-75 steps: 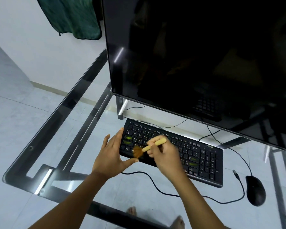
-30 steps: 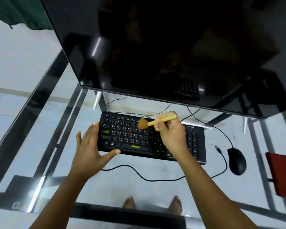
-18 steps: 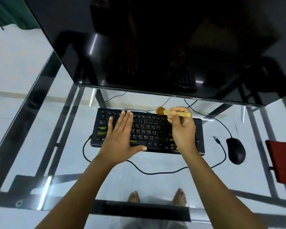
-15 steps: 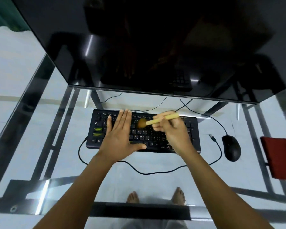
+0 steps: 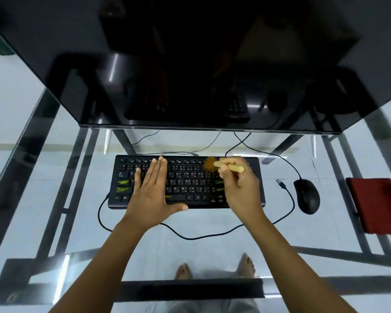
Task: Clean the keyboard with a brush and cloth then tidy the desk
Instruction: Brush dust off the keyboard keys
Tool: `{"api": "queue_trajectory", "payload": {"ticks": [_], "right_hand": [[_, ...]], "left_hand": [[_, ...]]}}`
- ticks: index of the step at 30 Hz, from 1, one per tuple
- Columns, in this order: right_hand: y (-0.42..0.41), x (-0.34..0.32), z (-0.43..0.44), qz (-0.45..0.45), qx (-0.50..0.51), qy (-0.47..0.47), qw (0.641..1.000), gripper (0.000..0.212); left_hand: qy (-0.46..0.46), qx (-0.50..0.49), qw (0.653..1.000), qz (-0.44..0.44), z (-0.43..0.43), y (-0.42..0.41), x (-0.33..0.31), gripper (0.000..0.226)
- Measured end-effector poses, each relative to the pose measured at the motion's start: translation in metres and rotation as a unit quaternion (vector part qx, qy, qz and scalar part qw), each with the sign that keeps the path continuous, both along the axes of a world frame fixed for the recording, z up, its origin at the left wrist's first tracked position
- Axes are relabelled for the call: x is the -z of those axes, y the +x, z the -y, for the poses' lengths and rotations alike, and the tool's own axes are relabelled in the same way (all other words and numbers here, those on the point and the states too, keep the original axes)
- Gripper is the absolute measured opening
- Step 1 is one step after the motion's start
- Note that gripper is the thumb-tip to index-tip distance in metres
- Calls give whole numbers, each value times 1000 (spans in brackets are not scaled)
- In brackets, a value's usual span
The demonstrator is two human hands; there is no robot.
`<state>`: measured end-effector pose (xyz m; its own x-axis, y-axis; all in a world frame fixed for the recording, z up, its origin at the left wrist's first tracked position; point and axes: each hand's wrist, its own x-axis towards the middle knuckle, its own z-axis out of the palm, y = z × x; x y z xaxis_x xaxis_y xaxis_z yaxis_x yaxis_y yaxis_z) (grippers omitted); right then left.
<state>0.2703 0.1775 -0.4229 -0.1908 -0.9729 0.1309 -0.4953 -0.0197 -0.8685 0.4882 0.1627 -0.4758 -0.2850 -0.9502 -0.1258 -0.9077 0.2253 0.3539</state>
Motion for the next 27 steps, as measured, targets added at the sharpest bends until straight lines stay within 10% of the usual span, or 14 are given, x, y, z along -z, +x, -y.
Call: {"api": "queue_trajectory", "payload": {"ticks": [20, 27], "right_hand": [[-9, -8, -6, 46, -131, 117, 983, 9], [-28, 0, 17, 106, -1, 90, 990, 11]], "left_hand": [[25, 12, 1000, 3, 0, -15, -9, 129], [20, 68, 997, -5, 3, -49, -13, 126]]}}
